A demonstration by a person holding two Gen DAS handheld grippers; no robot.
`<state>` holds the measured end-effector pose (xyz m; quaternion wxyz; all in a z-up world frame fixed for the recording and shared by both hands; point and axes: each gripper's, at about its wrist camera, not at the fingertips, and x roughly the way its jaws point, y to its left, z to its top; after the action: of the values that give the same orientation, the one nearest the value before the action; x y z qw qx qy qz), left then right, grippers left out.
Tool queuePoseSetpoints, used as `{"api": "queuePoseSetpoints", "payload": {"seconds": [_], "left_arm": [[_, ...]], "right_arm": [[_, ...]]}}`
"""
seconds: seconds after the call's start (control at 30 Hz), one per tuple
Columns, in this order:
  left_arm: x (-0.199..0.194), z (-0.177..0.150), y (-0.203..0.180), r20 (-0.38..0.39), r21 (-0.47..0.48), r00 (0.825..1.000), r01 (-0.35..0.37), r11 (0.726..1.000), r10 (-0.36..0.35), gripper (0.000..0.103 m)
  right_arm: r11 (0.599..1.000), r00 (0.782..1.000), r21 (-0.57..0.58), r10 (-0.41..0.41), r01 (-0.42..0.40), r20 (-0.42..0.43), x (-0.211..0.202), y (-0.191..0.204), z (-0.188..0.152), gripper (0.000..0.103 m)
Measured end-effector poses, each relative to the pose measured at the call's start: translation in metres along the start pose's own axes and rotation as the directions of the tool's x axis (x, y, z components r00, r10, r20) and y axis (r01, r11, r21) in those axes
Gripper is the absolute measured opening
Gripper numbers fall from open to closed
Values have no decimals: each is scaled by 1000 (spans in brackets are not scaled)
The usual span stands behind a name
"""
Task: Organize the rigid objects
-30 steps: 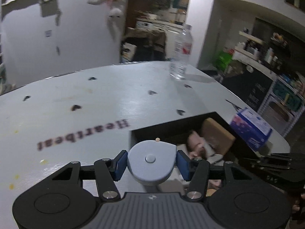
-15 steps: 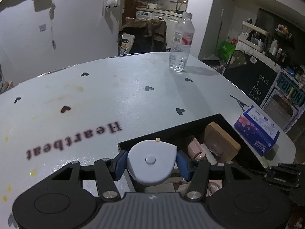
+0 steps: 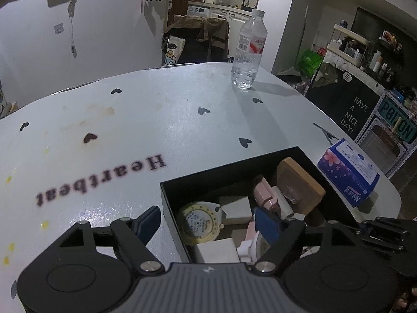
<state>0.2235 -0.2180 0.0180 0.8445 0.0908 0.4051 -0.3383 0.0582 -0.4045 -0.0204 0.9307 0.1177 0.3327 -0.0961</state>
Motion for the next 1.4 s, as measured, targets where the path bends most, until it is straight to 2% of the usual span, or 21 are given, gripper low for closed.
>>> {"api": "queuePoseSetpoints", "payload": {"seconds": [0.4, 0.7, 0.97, 1.17, 1.23, 1.4], "left_arm": [[-12, -7, -8, -3, 12, 1000, 8, 1000, -8, 84], [-29, -14, -17, 25, 29, 1000, 4, 1000, -5, 90], [-49, -23, -24, 73, 27, 997, -15, 1000, 13, 95], [-69, -40, -32, 170, 25, 984, -64, 998, 59, 100], [-74, -48, -35, 198, 19, 977, -79, 997, 74, 102], [-86, -73, -45, 288, 5, 946, -160, 987, 151, 103]], "right_arm": [[1000, 1000, 2, 3, -3, 0, 0, 0, 0, 8], [1000, 1000, 11, 13, -13, 1, -2, -1, 0, 8], [999, 995, -19, 27, -25, 100, -35, 0, 12, 8], [997, 986, -67, 42, -32, 164, -60, 7, 15, 32], [996, 982, -85, 50, -35, 182, -66, 8, 14, 51], [992, 972, -125, 50, -22, 231, -82, 16, 4, 70]]}}
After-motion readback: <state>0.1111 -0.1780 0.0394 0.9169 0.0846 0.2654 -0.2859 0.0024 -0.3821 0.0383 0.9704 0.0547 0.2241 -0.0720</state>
